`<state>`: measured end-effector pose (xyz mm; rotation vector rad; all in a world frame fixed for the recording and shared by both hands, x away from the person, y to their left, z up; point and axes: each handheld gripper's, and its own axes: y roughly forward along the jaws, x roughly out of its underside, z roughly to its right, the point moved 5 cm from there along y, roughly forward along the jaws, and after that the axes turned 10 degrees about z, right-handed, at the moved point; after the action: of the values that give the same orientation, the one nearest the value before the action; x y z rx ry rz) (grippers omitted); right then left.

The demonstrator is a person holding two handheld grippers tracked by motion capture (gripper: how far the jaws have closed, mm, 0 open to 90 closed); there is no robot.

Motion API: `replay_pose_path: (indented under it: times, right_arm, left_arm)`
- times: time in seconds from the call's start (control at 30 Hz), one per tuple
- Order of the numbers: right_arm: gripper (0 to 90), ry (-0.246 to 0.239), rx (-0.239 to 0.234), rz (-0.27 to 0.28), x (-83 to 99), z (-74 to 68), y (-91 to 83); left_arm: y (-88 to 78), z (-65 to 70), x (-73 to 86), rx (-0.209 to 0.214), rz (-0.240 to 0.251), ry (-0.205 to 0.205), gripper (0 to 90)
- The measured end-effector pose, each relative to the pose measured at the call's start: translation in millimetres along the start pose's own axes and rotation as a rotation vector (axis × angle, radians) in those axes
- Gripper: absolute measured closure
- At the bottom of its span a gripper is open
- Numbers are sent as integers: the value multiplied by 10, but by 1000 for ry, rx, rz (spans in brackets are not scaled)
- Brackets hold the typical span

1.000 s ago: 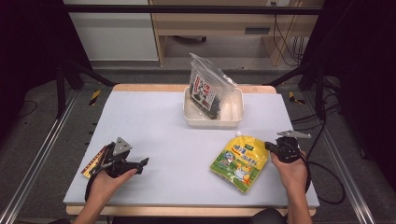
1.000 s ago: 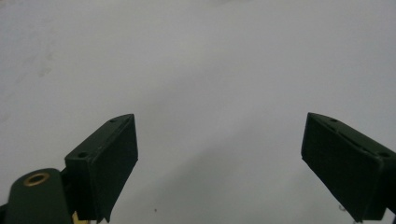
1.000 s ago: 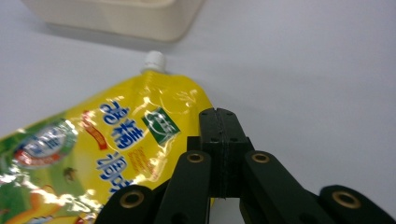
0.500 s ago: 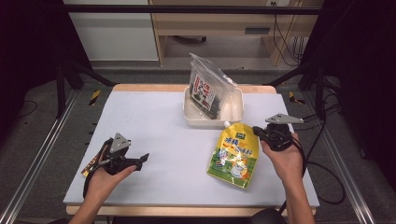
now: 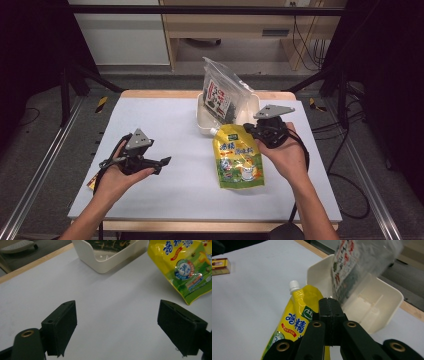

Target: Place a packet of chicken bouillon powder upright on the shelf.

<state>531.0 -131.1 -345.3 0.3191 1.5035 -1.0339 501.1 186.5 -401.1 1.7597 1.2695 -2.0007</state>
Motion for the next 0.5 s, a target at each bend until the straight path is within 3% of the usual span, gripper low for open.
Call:
replay_pose_path:
  times: [0.2, 0.5]
  right_arm:
    - [900, -47, -58, 14, -178, -175, 79]
    - [900, -112, -119, 42, -287, -396, 75]
  left_arm:
    - [20, 69, -152, 40, -14, 29, 160]
    - [66, 172, -316, 102, -30, 48, 162]
